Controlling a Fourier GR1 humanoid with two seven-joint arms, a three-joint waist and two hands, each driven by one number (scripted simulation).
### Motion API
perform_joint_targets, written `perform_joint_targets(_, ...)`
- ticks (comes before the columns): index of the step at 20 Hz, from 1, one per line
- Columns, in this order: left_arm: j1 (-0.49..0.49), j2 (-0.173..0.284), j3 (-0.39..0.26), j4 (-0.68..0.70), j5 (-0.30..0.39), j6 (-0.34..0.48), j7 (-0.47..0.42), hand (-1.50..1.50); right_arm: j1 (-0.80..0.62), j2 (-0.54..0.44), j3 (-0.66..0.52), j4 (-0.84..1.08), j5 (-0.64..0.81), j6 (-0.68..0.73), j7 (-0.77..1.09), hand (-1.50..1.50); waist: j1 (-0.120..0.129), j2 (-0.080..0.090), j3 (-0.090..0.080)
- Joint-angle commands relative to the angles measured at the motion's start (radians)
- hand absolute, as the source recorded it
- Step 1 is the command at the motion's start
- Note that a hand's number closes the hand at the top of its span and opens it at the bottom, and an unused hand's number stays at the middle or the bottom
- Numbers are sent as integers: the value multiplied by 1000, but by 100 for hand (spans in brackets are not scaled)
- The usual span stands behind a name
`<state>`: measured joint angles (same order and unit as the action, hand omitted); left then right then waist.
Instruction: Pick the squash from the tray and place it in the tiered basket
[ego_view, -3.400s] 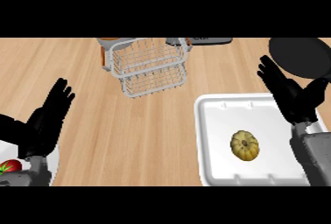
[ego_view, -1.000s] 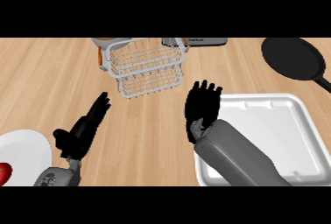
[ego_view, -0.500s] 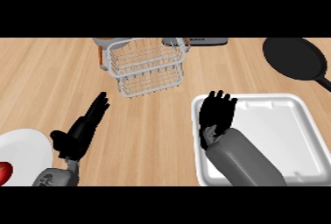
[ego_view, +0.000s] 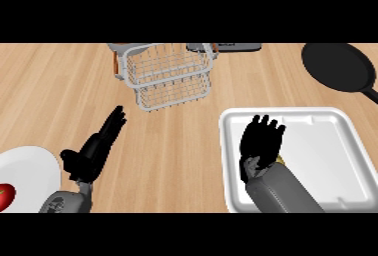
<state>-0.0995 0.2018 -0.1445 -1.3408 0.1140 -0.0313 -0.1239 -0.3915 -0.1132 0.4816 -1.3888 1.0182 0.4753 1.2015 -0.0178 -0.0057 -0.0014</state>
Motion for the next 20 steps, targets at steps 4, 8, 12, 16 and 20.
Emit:
perform_joint_targets(4, -21, 4, 12, -27, 4, -7, 35, 0, 126, -10, -61, -126, 61, 113, 164, -150, 3, 0, 1)
perform_joint_targets(8, -24, -22, 2, 2, -21, 12, 27, 0, 109, 49, -100, -132, 99, 175, 166, -150, 12, 3, 1)
perform_joint_targets(12, 8, -39, -23, -8, -36, -6, 4, 0, 169, 42, -117, -88, 170, 85, 66, -150, 18, 5, 1)
perform_joint_targets(16, -9, -14, 26, -5, -21, -35, 25, 0, 199, 43, -158, -80, 206, 29, -39, 150, 18, 5, 1)
perform_joint_targets(20, -26, -54, 9, -15, -47, -12, 49, 0, 139, 79, -146, -36, 263, -57, -134, 150, 20, 6, 2)
